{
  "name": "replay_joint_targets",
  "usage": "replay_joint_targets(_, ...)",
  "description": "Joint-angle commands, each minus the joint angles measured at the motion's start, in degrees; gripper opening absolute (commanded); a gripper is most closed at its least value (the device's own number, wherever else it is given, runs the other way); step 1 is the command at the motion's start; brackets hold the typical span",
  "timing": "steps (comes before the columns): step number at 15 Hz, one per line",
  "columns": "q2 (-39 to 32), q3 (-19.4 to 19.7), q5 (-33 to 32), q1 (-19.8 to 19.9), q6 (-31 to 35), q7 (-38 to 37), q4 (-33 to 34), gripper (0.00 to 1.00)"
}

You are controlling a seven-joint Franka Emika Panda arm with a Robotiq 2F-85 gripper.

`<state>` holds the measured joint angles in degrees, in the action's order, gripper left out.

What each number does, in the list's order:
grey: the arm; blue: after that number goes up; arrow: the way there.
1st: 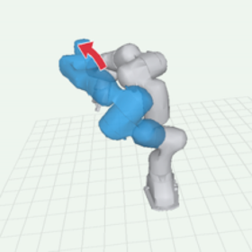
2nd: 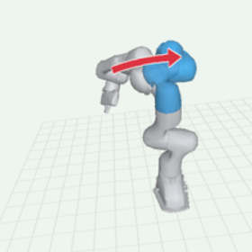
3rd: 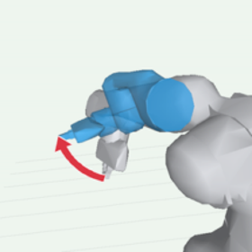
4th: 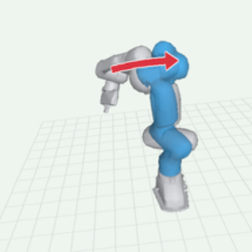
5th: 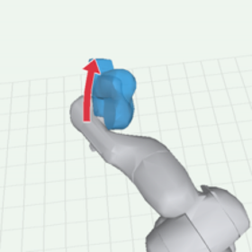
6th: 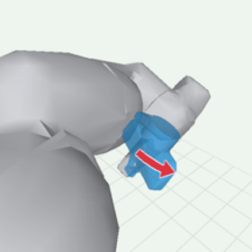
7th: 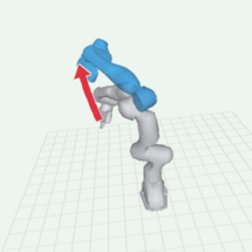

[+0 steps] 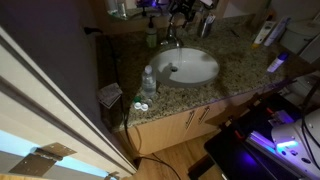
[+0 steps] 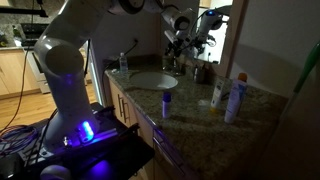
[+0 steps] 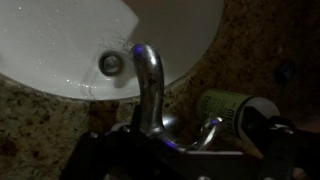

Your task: Pick up the tooth brush wet it and put it back in the holder then close the tap

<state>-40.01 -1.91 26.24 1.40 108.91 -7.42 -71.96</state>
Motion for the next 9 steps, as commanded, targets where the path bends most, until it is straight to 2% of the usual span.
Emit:
replay_joint_targets(1,-0.37,-1.09,-0.95,0.74,0.63,0.38,0.11,1.0)
replay_joint_targets(4,-0.75,-1.17,-1.08,0.77,1.27,1.06,0.11,1.0)
replay_joint_targets(9,-2.01,-0.64,-7.48,-1.39,-1.1,1.39,3.87,1.0)
